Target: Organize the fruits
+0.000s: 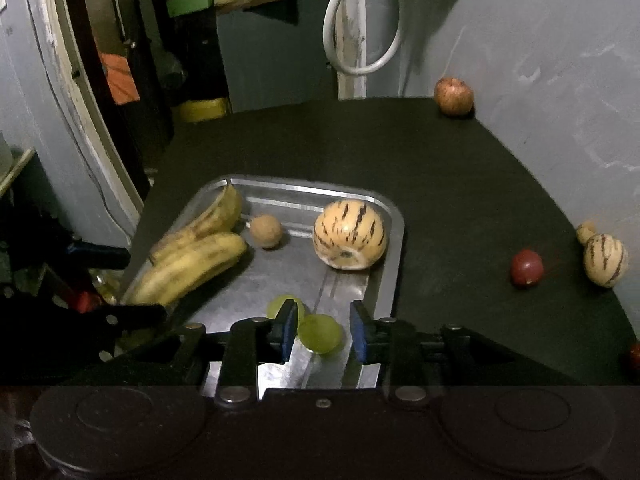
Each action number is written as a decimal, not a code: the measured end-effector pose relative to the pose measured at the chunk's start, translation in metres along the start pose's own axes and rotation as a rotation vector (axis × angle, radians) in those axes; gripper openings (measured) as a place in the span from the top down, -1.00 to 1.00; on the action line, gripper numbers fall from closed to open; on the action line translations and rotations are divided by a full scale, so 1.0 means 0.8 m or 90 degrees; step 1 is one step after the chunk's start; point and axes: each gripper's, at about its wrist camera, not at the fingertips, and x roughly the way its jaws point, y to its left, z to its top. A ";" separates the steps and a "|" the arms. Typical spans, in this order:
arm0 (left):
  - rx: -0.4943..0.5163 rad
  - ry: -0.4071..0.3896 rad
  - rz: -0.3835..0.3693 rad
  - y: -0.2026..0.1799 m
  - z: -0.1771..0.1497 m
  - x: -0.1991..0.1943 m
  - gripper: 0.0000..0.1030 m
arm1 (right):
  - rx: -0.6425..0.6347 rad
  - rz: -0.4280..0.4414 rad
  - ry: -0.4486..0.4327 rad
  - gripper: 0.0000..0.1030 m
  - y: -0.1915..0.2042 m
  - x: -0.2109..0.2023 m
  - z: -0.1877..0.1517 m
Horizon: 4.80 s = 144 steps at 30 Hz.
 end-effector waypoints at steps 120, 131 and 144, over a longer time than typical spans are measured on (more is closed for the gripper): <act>0.252 -0.075 -0.305 -0.188 0.187 0.207 0.33 | 0.481 -0.267 -0.046 -0.65 -0.285 0.053 0.039; 0.248 -0.076 -0.312 -0.186 0.189 0.209 0.35 | 0.440 -0.305 -0.013 -0.06 -0.287 0.073 0.044; 0.219 -0.076 -0.316 -0.181 0.194 0.196 0.39 | 0.435 -0.283 -0.053 -0.06 -0.268 0.027 0.043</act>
